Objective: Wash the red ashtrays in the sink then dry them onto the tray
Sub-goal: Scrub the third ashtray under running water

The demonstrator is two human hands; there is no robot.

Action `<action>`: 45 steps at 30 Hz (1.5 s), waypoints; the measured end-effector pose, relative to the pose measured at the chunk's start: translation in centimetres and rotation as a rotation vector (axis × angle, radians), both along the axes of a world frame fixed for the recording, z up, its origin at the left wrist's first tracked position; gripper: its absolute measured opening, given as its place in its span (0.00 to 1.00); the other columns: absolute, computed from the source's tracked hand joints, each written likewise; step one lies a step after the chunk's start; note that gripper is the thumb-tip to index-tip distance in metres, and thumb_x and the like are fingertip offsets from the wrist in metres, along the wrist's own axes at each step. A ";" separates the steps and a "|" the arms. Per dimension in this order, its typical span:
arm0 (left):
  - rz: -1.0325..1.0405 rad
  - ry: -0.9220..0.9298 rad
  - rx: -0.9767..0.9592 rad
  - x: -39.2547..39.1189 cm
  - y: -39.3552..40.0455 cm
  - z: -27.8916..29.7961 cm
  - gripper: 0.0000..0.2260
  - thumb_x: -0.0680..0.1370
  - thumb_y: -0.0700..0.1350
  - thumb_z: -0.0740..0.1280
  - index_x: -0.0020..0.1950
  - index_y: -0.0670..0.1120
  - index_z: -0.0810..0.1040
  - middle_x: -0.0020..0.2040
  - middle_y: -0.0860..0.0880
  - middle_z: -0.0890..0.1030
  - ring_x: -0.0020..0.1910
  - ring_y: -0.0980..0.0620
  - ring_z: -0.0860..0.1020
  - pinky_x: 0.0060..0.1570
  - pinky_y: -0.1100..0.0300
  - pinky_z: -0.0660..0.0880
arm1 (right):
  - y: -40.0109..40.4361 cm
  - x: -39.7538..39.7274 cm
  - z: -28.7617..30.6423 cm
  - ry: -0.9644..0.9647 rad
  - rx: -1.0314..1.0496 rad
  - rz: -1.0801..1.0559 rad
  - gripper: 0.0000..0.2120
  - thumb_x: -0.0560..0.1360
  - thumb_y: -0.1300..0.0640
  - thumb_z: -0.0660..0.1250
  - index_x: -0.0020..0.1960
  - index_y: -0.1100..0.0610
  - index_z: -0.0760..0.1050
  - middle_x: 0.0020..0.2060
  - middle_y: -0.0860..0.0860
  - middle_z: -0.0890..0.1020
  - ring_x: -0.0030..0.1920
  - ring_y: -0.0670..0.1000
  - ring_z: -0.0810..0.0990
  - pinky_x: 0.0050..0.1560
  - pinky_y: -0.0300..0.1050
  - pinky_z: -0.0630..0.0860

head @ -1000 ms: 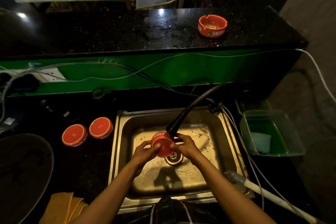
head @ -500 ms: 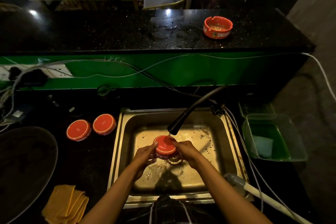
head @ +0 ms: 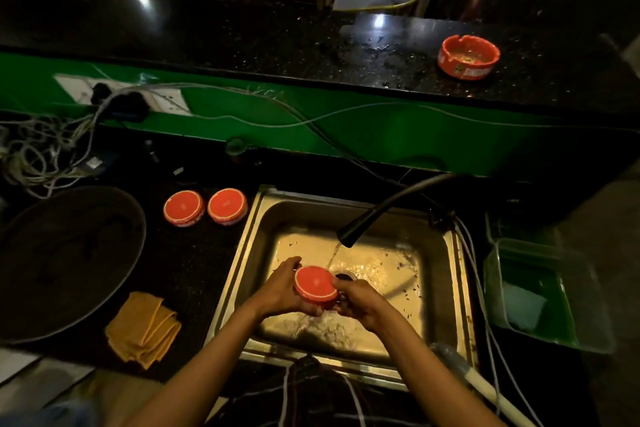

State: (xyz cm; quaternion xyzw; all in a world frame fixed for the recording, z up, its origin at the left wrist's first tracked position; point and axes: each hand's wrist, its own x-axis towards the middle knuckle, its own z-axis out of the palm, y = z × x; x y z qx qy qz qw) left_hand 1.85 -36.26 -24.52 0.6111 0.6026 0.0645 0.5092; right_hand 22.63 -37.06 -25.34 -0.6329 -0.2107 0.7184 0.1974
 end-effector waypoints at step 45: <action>0.396 0.527 0.170 -26.8 5.2 -1.8 0.55 0.58 0.58 0.82 0.77 0.45 0.58 0.72 0.42 0.66 0.72 0.39 0.63 0.69 0.43 0.65 | 0.2 -17.5 2.1 -0.392 0.211 0.278 0.09 0.81 0.54 0.65 0.59 0.56 0.77 0.51 0.51 0.82 0.50 0.52 0.82 0.58 0.53 0.78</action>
